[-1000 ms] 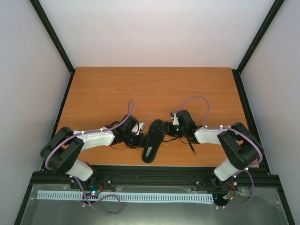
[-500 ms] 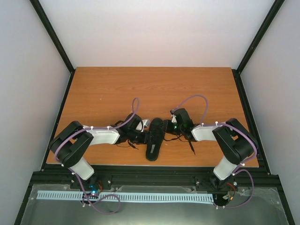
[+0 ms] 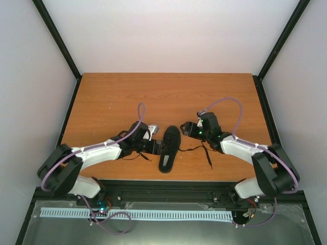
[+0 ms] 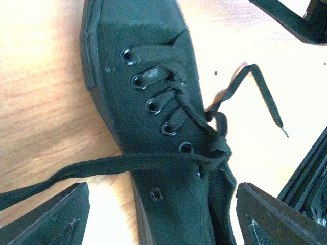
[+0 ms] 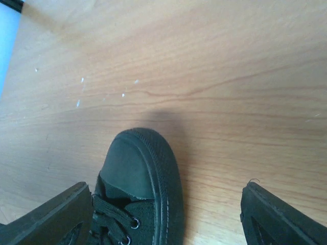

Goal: Tie the shoes

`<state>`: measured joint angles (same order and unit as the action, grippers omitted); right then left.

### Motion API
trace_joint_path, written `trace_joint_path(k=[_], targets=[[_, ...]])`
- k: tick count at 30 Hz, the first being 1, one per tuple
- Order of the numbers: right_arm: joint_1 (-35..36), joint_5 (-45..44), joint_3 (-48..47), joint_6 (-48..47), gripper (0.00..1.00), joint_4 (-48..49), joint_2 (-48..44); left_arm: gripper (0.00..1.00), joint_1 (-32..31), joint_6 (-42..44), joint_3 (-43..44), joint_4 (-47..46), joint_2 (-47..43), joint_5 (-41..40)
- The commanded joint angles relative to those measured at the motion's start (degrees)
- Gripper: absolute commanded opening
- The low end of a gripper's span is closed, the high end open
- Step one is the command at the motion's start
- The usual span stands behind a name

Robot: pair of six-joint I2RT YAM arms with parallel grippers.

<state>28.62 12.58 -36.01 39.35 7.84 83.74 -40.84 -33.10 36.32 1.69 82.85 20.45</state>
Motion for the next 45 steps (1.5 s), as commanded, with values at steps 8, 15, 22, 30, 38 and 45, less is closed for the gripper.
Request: trace_joint_path(k=[8, 15, 22, 30, 38, 45], targets=[[-5.3, -1.8, 6.0, -5.1, 0.83, -13.3, -16.9, 0.74, 1.3, 14.9, 1.6, 2.0, -3.7, -4.6], [-6.0, 0.5, 8.0, -4.3, 0.85, -13.3, -19.4, 0.66, 1.3, 25.3, 1.8, -1.3, -0.9, -11.1], [-6.1, 1.2, 8.2, -4.4, 0.85, -12.6, -18.7, 0.67, 1.3, 27.7, 1.3, -6.3, 1.7, -6.1], [-6.1, 1.6, 8.9, -3.9, 0.86, -11.8, -18.3, 0.52, 1.3, 26.7, 3.4, -7.3, 6.3, -0.6], [-6.2, 0.5, 9.5, -4.2, 0.86, -13.3, -18.8, 0.14, 1.3, 23.9, 3.3, -7.0, 5.3, -0.3], [-6.3, -6.5, 8.1, -4.3, 0.86, -21.3, -21.1, 0.04, 1.3, 21.3, 2.3, -6.9, 1.9, 0.7]])
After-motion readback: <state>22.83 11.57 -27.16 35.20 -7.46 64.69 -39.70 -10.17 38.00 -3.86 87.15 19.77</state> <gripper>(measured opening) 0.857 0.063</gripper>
